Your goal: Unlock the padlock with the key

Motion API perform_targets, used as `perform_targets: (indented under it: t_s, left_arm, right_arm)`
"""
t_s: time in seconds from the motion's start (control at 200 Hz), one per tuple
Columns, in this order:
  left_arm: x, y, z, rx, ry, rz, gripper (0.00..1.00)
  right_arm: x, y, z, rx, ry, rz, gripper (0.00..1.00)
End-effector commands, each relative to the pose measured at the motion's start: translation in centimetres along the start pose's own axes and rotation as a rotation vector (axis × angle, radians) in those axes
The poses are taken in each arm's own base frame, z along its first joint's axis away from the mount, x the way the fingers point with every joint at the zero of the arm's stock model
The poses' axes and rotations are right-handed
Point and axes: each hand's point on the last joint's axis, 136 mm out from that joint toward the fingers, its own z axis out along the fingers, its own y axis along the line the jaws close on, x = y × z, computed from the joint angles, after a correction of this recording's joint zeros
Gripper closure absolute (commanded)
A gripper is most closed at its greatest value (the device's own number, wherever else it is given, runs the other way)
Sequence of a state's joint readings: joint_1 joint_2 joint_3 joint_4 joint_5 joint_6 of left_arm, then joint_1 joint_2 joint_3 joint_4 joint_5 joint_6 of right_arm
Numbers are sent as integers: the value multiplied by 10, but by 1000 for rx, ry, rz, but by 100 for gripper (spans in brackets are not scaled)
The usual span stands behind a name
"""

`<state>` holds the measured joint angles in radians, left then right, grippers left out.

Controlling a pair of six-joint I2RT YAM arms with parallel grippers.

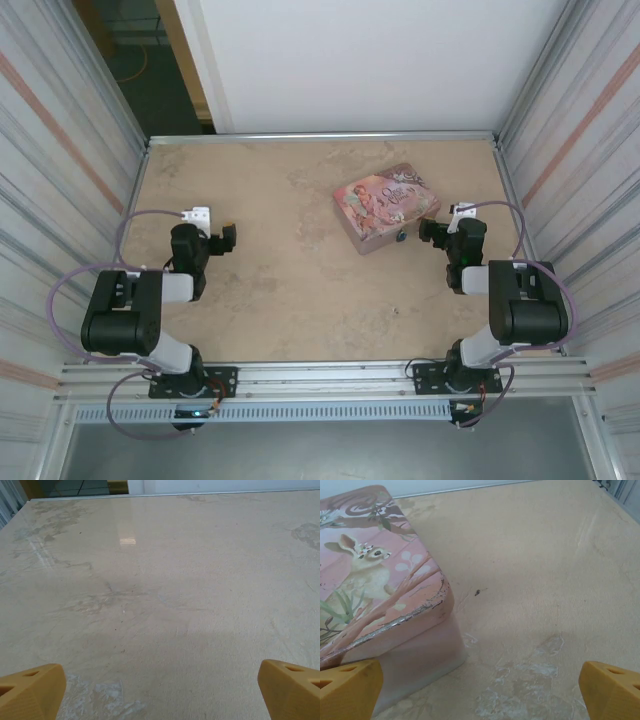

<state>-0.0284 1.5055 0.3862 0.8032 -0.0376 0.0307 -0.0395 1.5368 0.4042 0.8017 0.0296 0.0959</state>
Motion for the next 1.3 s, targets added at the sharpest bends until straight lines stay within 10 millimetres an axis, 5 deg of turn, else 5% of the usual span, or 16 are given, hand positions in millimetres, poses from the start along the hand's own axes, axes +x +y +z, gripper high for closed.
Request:
perform_targets:
  t_s: [0.0,0.842,1.293]
  left_arm:
    - [-7,2,3,-14,-13,24,1]
    - [-9,-5,-1,41,-37,28,1]
    - [-76,-20,-62,5,-132,42,1]
  right_arm:
    - [1,-1,1,11,2,-4,1]
    - [-3,0,-2,-16,-6,11,1]
    - [-44,4,-65,-60,12,84,1]
